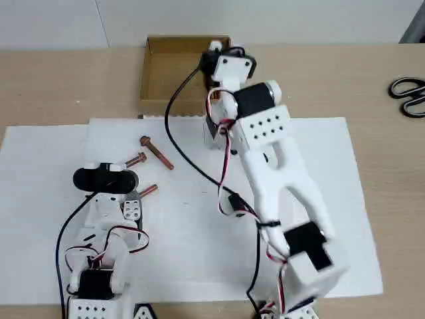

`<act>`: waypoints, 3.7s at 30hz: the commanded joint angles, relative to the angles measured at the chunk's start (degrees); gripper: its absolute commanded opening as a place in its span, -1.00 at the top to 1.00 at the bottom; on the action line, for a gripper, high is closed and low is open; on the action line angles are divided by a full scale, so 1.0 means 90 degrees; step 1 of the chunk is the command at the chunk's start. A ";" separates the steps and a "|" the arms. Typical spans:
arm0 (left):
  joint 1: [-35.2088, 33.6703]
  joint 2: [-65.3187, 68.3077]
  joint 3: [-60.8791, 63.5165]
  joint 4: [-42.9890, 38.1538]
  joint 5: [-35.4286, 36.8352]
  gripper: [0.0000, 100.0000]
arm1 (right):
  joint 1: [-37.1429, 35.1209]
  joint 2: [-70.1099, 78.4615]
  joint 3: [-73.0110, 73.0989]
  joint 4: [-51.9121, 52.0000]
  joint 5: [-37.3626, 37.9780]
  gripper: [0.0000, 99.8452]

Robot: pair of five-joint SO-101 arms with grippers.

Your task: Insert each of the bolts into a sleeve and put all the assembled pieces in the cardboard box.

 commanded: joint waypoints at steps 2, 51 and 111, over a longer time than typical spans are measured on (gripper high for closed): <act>0.0010 -0.0059 -0.0034 0.0010 -0.0020 0.99 | -0.0034 -0.0894 0.0899 0.0034 0.0684 0.56; 0.0010 -0.0059 -0.0034 0.0010 -0.0020 0.99 | -0.0132 -0.0093 0.4943 -0.2886 0.2579 0.80; -0.0264 0.7424 -0.8083 0.3038 -0.0908 0.98 | 0.3600 -0.5973 0.5558 -0.0366 0.0479 0.99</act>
